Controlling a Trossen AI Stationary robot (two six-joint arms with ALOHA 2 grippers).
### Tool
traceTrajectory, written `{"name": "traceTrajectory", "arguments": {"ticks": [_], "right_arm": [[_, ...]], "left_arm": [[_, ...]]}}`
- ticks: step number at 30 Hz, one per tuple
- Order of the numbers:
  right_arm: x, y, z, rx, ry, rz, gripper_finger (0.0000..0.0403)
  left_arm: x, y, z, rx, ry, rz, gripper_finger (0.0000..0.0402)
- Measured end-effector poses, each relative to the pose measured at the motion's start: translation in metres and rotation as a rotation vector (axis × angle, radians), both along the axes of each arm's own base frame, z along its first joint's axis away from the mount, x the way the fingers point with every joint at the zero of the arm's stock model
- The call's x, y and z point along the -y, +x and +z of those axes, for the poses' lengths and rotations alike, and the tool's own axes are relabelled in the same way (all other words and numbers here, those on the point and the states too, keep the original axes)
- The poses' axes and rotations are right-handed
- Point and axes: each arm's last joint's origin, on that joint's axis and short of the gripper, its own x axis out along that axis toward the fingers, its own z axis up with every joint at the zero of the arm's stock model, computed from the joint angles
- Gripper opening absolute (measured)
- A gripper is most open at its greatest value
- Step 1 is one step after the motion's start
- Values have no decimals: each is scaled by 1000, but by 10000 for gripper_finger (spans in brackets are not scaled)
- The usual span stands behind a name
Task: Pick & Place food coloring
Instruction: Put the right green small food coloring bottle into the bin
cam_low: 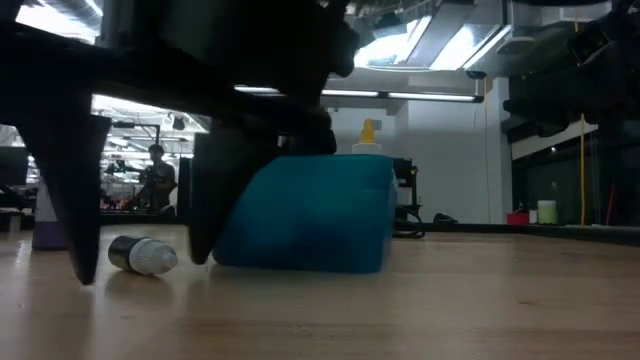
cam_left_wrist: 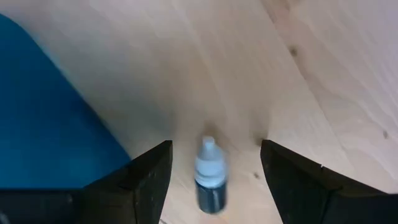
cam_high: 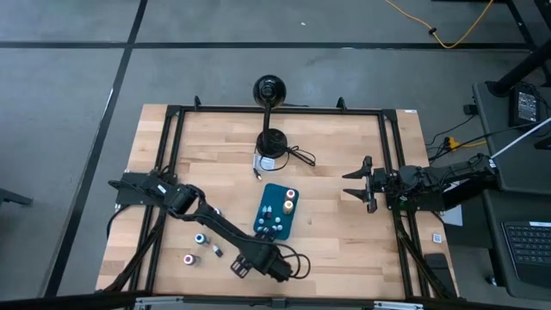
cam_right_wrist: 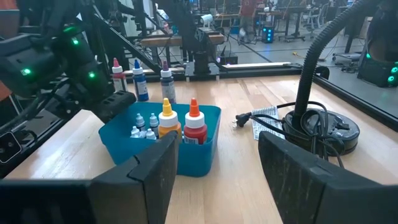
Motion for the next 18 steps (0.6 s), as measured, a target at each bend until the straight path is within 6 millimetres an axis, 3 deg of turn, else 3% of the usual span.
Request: {"name": "traceTrajectory", "arguments": {"ticks": [18], "right_arm": [[0,0,0,0,0,0,223]], "left_arm": [[-5,-7,-7,-83,0,-31,215]]}}
